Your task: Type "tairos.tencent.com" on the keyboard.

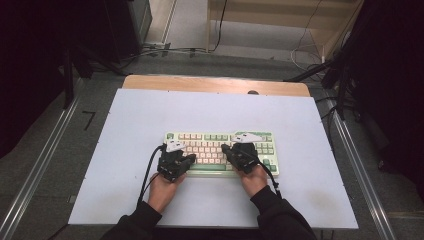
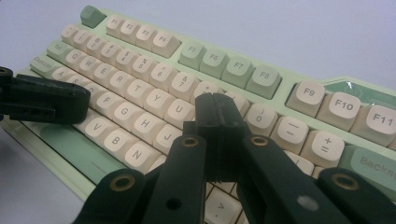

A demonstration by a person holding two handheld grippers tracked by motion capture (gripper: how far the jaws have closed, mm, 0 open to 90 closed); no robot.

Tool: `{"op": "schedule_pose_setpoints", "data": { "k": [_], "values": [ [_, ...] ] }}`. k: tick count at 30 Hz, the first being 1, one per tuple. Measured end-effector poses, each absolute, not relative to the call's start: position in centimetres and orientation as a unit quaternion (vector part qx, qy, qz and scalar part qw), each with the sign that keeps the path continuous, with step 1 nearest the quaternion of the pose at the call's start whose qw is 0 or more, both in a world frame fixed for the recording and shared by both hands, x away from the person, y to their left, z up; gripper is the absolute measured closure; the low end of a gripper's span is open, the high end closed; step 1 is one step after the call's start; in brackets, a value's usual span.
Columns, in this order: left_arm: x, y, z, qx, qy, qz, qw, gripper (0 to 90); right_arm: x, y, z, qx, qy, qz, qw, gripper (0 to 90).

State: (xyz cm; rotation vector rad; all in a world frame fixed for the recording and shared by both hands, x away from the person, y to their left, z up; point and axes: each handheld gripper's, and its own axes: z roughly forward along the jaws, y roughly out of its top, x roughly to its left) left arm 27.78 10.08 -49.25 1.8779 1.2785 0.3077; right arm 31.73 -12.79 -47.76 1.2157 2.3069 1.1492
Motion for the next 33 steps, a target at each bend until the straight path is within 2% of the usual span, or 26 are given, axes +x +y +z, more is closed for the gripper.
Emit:
{"op": "schedule_pose_setpoints", "data": {
  "k": [23, 33],
  "values": [
    [28.1, 12.9, -47.8, 0.699, 0.538, 0.155, 0.445, 90.0, 32.2, -12.9, -48.1, 0.429, 0.799, 0.394, 0.149, 87.9],
    [28.1, 13.0, -47.7, 0.698, 0.538, 0.159, 0.445, 90.0, 32.5, -13.0, -48.4, 0.434, 0.798, 0.389, 0.152, 87.9]
  ]
}}
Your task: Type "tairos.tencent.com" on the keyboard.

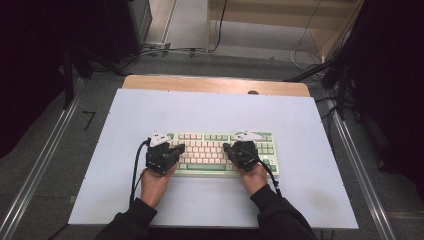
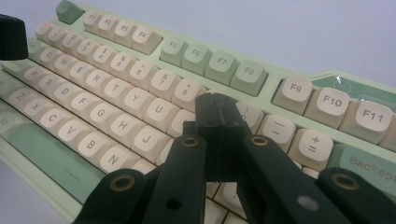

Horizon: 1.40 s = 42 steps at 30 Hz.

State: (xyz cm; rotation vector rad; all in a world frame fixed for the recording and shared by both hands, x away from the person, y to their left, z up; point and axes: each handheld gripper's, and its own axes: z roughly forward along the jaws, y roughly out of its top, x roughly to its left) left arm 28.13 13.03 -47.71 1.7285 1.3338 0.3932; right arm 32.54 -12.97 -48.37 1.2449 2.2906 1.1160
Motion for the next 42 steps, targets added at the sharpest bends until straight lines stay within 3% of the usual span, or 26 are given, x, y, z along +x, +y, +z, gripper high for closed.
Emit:
{"op": "schedule_pose_setpoints", "data": {
  "k": [42],
  "values": [
    [28.07, 13.04, -47.72, 0.695, 0.539, 0.161, 0.447, 90.0, 32.31, -12.92, -48.1, 0.432, 0.799, 0.39, 0.153, 87.9]
  ]
}}
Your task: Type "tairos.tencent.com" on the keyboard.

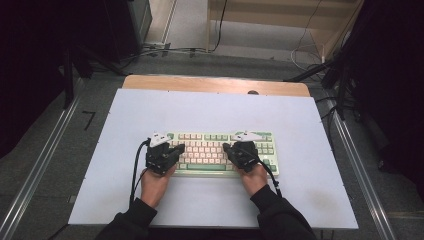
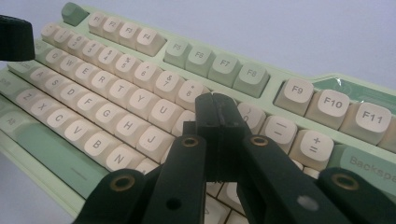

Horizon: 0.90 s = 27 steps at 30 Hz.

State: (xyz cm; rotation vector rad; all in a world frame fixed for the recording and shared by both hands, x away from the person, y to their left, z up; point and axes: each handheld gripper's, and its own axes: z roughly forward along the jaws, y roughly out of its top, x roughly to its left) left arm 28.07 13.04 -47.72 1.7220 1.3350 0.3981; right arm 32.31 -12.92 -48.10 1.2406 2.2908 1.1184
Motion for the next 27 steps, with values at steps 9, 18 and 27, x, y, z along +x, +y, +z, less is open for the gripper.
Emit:
{"op": "schedule_pose_setpoints", "data": {
  "k": [9, 18, 27],
  "values": [
    [28.1, 13.1, -47.7, 0.694, 0.541, 0.161, 0.448, 90.0, 31.9, -12.9, -47.6, 0.426, 0.799, 0.398, 0.149, 87.9],
    [28.1, 13.2, -47.7, 0.694, 0.541, 0.161, 0.448, 90.0, 31.3, -12.8, -47.3, 0.418, 0.802, 0.401, 0.146, 87.9],
    [28.0, 13.2, -47.7, 0.694, 0.54, 0.161, 0.447, 90.0, 30.9, -12.6, -47.3, 0.411, 0.806, 0.402, 0.14, 87.9]
  ]
}}
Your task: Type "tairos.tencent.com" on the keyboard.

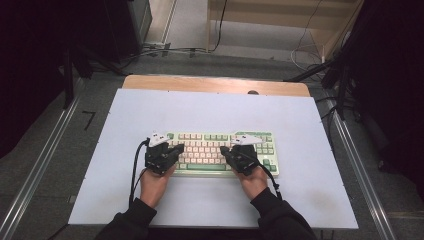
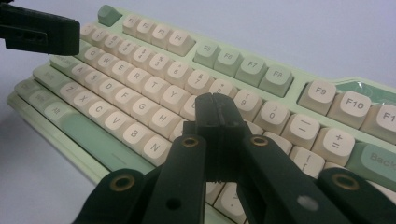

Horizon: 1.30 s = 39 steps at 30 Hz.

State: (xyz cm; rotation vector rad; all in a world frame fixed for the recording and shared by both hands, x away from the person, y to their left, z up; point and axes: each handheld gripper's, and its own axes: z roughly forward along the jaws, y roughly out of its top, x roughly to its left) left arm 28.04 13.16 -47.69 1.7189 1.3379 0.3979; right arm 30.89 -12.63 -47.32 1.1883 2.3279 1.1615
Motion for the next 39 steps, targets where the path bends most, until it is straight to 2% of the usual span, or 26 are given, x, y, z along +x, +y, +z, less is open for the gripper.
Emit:
{"op": "schedule_pose_setpoints", "data": {
  "k": [39],
  "values": [
    [28.0, 13.2, -47.7, 0.694, 0.54, 0.162, 0.447, 90.0, 29.8, -11.7, -48.7, 0.396, 0.825, 0.383, 0.127, 87.9]
  ]
}}
